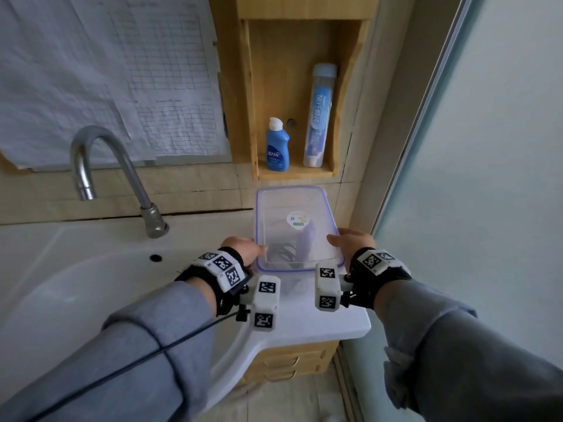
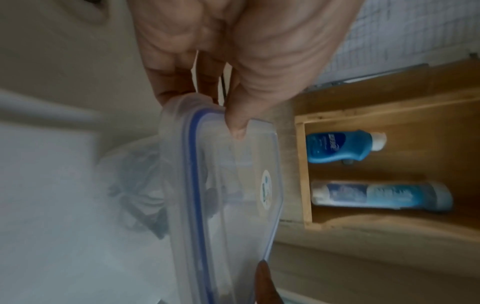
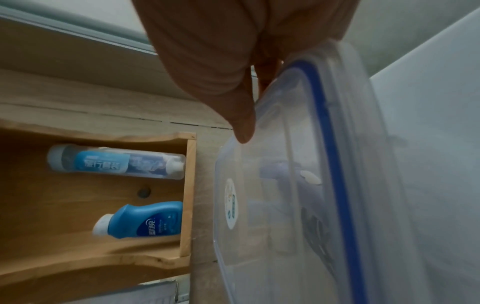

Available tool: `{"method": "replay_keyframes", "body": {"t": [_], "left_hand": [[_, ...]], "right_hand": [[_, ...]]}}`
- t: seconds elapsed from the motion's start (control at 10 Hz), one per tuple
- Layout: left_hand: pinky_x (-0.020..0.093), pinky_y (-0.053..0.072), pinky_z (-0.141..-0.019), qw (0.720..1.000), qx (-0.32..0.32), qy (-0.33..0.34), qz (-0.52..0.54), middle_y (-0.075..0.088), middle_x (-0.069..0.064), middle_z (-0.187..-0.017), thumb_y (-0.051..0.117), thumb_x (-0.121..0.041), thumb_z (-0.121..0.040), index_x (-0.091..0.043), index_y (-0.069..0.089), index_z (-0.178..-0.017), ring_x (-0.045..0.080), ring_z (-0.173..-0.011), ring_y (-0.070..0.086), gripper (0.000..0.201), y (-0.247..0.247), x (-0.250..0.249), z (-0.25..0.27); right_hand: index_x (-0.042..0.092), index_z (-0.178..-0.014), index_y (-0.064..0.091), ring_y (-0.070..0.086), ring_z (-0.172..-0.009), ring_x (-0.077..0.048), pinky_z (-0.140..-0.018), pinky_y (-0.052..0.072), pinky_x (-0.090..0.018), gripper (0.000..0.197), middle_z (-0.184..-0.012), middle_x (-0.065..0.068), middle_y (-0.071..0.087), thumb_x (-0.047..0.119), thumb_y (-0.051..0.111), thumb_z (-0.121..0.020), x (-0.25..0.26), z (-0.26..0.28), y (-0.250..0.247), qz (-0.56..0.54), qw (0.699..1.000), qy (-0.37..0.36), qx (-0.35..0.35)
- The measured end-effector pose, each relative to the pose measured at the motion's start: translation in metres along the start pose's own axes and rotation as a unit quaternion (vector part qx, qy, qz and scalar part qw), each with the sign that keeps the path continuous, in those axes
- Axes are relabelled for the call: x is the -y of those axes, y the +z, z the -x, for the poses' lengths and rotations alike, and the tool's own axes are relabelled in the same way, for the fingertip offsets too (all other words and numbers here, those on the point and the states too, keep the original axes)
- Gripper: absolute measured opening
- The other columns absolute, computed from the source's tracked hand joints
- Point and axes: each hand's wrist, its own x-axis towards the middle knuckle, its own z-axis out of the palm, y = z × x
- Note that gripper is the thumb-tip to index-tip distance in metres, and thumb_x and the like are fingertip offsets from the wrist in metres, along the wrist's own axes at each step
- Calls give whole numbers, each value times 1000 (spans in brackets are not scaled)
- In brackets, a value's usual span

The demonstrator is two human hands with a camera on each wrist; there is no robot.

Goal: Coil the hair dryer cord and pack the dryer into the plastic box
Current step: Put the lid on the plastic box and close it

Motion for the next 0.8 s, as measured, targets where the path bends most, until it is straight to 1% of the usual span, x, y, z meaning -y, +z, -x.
{"method": "replay_keyframes", "body": {"t": [0.1, 0.2, 0.3, 0.4, 0.5, 0.6, 0.7, 0.8], "left_hand": [[52, 50, -96, 999, 19, -5, 25, 67, 22, -117, 69, -18, -74, -8, 69, -101, 37, -110, 64, 28, -2, -1, -27], [54, 51, -93, 998, 18, -16, 59, 71, 21, -106, 67, -16, -80, -13, 71, -83, 36, -102, 67, 6, -8, -7, -28], [56, 51, -93, 996, 17, -17, 81, 72, 19, -104, 65, -18, -81, -8, 70, -106, 36, -102, 67, 28, -6, -14, -65], [54, 50, -95, 994, 3, -17, 108, 70, 19, -109, 66, -14, -81, -10, 67, -113, 36, -101, 67, 32, -9, -18, -65], [49, 50, -97, 992, 29, -25, 119, 70, 14, -110, 65, -16, -83, -12, 64, -121, 29, -96, 66, 38, -9, -21, -61], [46, 48, -97, 989, 26, -22, 146, 68, 11, -103, 61, -15, -87, -14, 64, -121, 26, -92, 61, 35, -9, -24, -54], [44, 52, -92, 991, -1, -19, 133, 68, 12, -109, 65, -20, -84, -16, 58, -128, 27, -94, 63, 44, -6, -21, -51], [44, 48, -101, 997, -62, -6, 37, 58, 13, -133, 68, -42, -79, -11, 46, -138, 27, -114, 58, 70, -14, -15, -49]], "right_hand": [[9, -115, 67, 69, -97, -29, -92, 54, -44, 46, -104, -13, 71, 6, 75, -70, 11, -16, 9, -4, 1000, -8, 2], [8, -118, 66, 68, -97, -27, -95, 53, -43, 46, -112, -14, 70, 7, 74, -73, 19, -15, 16, -7, 1000, -24, 0], [6, -119, 65, 67, -98, -27, -96, 51, -40, 44, -114, -16, 69, 6, 72, -75, 31, -48, 33, -11, 1000, -26, 8], [7, -118, 65, 66, -98, -26, -97, 51, -36, 43, -115, -15, 69, 6, 71, -76, 35, -51, 35, -14, 1000, -27, 4], [8, -118, 65, 65, -98, -25, -97, 50, -35, 43, -115, -14, 68, 6, 71, -76, 34, -56, 35, -17, 999, -26, 8], [6, -120, 63, 63, -96, -24, -95, 49, -30, 43, -117, -14, 68, 6, 70, -78, 34, -51, 35, -19, 999, -35, 8], [8, -127, 59, 61, -110, -24, -94, 43, -24, 46, -126, -11, 64, 15, 67, -82, 33, -44, 35, 24, 997, -66, 8], [11, -138, 47, 52, -125, -25, -98, 39, -27, 59, -139, -8, 54, 33, 63, -85, 30, -29, 29, 71, 994, -80, -8]]}}
